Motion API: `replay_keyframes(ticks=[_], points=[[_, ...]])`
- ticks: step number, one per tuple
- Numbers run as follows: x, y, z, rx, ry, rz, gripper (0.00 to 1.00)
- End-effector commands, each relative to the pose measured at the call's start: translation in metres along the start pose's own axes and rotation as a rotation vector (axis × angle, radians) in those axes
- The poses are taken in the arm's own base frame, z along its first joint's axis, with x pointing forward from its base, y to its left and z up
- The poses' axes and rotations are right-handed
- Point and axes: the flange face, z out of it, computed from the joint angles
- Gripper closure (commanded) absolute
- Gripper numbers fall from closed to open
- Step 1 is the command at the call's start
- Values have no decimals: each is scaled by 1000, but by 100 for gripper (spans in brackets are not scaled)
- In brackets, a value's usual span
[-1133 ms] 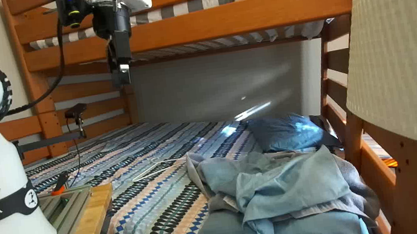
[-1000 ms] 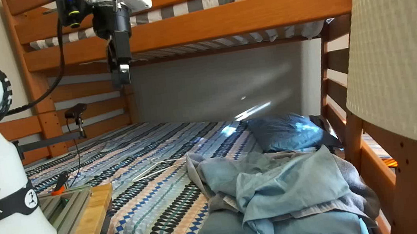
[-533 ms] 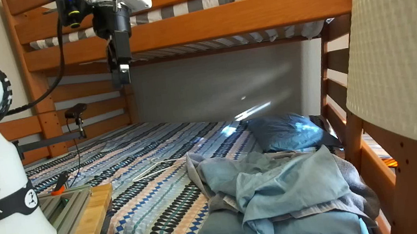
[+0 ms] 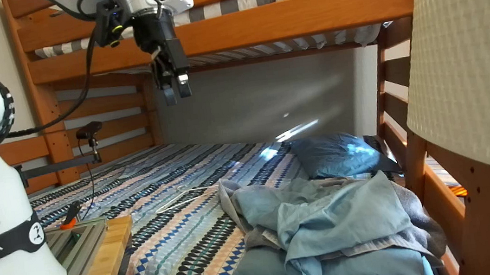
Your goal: Fold the blue towel on the bed
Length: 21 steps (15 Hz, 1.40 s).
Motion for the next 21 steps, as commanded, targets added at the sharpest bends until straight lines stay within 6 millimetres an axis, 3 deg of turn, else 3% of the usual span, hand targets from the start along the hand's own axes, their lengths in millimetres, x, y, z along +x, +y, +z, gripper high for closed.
replay_keyframes(ticks=[1, 9, 13, 14, 16, 21], points=[[37, 10, 29, -64, 64, 10, 0], [100, 64, 97, -99, 34, 102, 0], [126, 69, 136, -29, -38, 72, 0], [105, 68, 119, -62, -19, 93, 0], [109, 69, 130, -50, -38, 91, 0], [109, 69, 123, -55, -24, 93, 0]])
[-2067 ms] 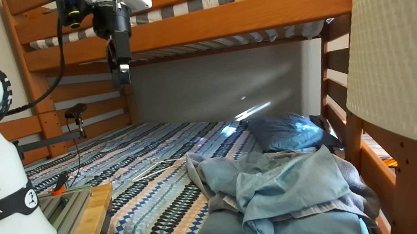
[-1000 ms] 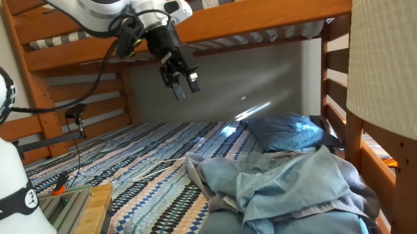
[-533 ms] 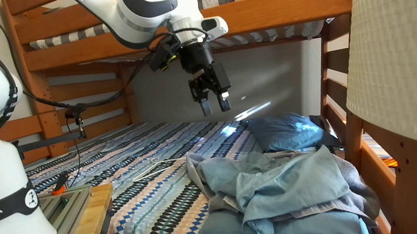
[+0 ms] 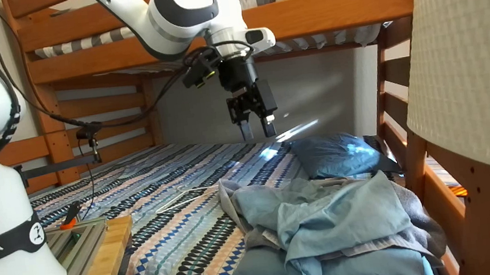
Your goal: Fold the blue towel on the bed
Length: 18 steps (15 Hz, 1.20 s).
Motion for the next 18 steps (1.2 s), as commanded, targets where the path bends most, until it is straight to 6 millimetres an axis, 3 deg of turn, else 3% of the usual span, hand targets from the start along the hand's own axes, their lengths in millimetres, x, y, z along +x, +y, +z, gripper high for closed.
replay_keyframes(ticks=[1, 6, 15, 18], points=[[1, 1, 7, 4, -6, 5, 0], [20, -3, 52, 37, 45, -34, 0], [45, 4, 183, 153, -102, -98, 0], [59, 5, 217, 202, -135, -116, 0]])
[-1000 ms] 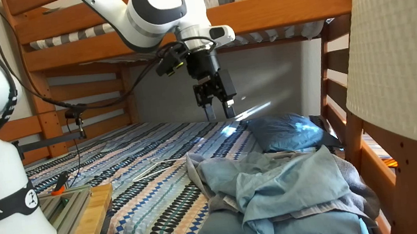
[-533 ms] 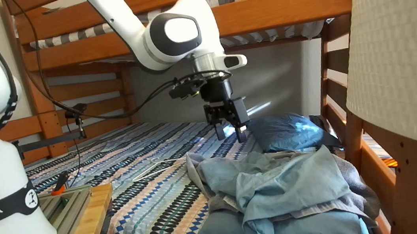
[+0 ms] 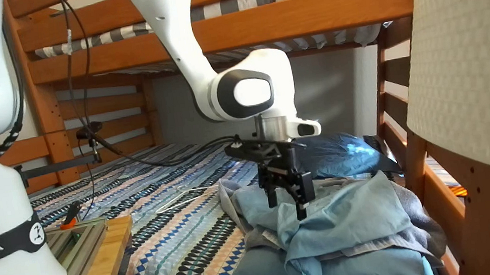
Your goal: Fold the blue towel on the bed
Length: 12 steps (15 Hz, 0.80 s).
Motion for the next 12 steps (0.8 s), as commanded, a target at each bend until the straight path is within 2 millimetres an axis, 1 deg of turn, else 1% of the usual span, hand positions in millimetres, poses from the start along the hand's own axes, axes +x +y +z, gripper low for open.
replay_keyframes(ticks=[1, 2, 3, 4, 8, 10, 12], points=[[31, 10, 39, 74, -34, -42, 0], [13, 5, 21, 31, -17, -18, 0], [16, 6, 29, 37, -21, -22, 0], [16, 7, 32, 37, -25, -21, 0], [17, 6, 27, 34, -18, -23, 0], [16, 10, 35, 20, -38, -8, 0], [20, 16, 52, 29, -55, -10, 0]])
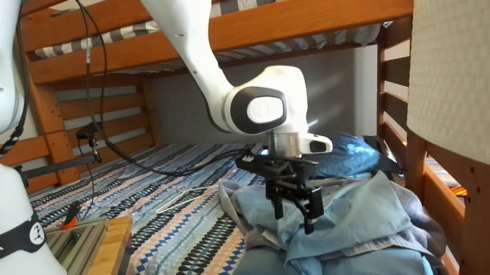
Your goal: Fold the blue towel on the bed
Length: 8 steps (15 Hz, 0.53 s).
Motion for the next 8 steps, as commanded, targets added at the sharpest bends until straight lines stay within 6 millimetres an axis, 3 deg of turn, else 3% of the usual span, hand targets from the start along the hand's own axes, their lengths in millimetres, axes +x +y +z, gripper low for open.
replay_keyframes(ticks=[1, 5, 8], points=[[10, 9, 27, 14, -28, -2, 0], [29, 16, 44, 25, -15, -14, 0], [51, 28, 42, 8, 2, 0, 0]])
